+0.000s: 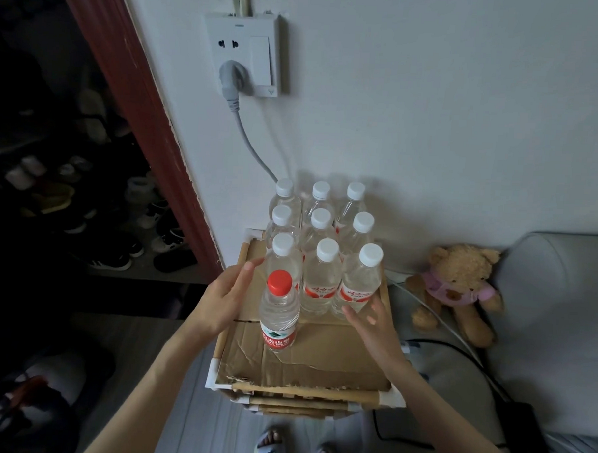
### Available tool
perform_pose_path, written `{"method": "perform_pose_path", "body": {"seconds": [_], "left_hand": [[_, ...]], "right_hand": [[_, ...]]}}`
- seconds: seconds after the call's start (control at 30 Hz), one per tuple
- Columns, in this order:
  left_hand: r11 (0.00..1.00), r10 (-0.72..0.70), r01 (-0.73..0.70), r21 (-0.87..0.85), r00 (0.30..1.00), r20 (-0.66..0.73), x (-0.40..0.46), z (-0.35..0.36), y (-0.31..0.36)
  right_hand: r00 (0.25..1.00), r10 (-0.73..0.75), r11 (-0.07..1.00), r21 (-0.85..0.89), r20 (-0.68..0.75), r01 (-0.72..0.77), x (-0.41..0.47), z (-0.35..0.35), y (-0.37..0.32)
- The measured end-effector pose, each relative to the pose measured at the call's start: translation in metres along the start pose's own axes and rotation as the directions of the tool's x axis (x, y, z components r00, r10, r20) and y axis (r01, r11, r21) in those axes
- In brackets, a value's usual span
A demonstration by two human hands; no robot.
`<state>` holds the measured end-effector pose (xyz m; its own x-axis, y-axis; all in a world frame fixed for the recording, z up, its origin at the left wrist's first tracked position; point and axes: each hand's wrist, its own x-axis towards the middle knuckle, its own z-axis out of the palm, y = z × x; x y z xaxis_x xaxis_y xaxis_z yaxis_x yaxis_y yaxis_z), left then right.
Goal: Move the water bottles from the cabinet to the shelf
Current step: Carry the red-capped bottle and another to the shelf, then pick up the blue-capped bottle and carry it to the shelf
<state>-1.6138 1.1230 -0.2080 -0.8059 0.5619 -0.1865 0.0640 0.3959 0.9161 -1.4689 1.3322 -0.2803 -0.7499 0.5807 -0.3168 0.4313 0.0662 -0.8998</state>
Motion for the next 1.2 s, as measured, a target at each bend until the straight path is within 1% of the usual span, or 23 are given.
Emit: {"method": "perform_pose_path", "body": {"seconds": [0.07,0.17,0.23,0.3,0.33,0.43,0.53,0.63,0.7,0.77,0.8,0.87,0.9,0.97,1.03,1.13,1.2], "left_hand": [[0.993,0.043,-0.04,0.109,0.999,-0.027,-0.006,-0.002,0.003],[0.949,0.116,-0.095,0.299,0.992,-0.053,-0.02,-0.004,-0.005],[0.905,0.139,-0.085,0.417,0.985,-0.1,-0.034,0.0,-0.016],[0.854,0.17,-0.066,0.516,0.973,-0.157,-0.053,0.009,-0.03],[0.84,0.154,-0.038,0.541,0.973,-0.17,-0.064,0.014,-0.04],[0.751,0.114,0.023,0.659,0.98,-0.164,-0.101,0.032,-0.073],[0.748,-0.011,0.172,0.642,0.969,-0.246,-0.151,0.054,-0.085],[0.713,-0.059,0.237,0.66,0.958,-0.28,-0.203,0.074,-0.093],[0.726,-0.128,0.342,0.596,0.92,-0.371,-0.244,0.082,-0.098],[0.73,-0.169,0.439,0.523,0.858,-0.484,-0.286,0.087,-0.099],[0.726,-0.192,0.49,0.483,0.819,-0.541,-0.309,0.088,-0.1],[0.715,-0.237,0.581,0.387,0.724,-0.648,-0.36,0.089,-0.107],[0.71,-0.26,0.621,0.333,0.67,-0.695,-0.387,0.088,-0.111],[0.684,-0.314,0.696,0.218,0.551,-0.774,-0.444,0.09,-0.121],[0.65,-0.368,0.753,0.103,0.43,-0.825,-0.504,0.098,-0.131],[0.593,-0.439,0.801,-0.077,0.242,-0.865,-0.598,0.113,-0.144],[0.552,-0.46,0.815,-0.179,0.118,-0.88,-0.665,0.122,-0.151]], "right_hand": [[0.998,-0.05,0.99,-0.136,-0.026,0.046,-0.001,-0.006,0.0],[0.993,-0.111,0.952,-0.291,-0.031,0.097,-0.007,-0.019,0.004],[0.989,-0.149,0.907,-0.4,-0.015,0.131,-0.01,-0.027,0.01],[0.988,-0.156,0.867,-0.478,0.009,0.142,-0.016,-0.032,0.018],[0.988,-0.153,0.857,-0.495,0.028,0.146,-0.021,-0.033,0.021],[0.98,-0.154,0.826,-0.527,0.128,0.199,-0.034,-0.035,0.034],[0.941,-0.192,0.732,-0.598,0.279,0.326,-0.055,-0.033,0.045],[0.868,-0.241,0.61,-0.628,0.434,0.483,-0.078,-0.021,0.045],[0.804,-0.246,0.522,-0.625,0.541,0.58,-0.097,-0.008,0.04],[0.726,-0.266,0.402,-0.611,0.635,0.682,-0.117,0.011,0.034],[0.678,-0.282,0.363,-0.579,0.678,0.73,-0.126,0.024,0.031],[0.586,-0.318,0.325,-0.495,0.746,0.806,-0.15,0.054,0.024],[0.539,-0.312,0.289,-0.462,0.783,0.838,-0.168,0.07,0.017],[0.427,-0.301,0.213,-0.377,0.853,0.901,-0.209,0.102,0.013],[0.313,-0.307,0.176,-0.269,0.899,0.947,-0.254,0.136,0.019],[0.135,-0.229,0.1,-0.115,0.964,0.988,-0.34,0.185,0.032],[0.017,-0.204,0.063,-0.004,0.979,0.998,-0.403,0.215,0.044]]}}
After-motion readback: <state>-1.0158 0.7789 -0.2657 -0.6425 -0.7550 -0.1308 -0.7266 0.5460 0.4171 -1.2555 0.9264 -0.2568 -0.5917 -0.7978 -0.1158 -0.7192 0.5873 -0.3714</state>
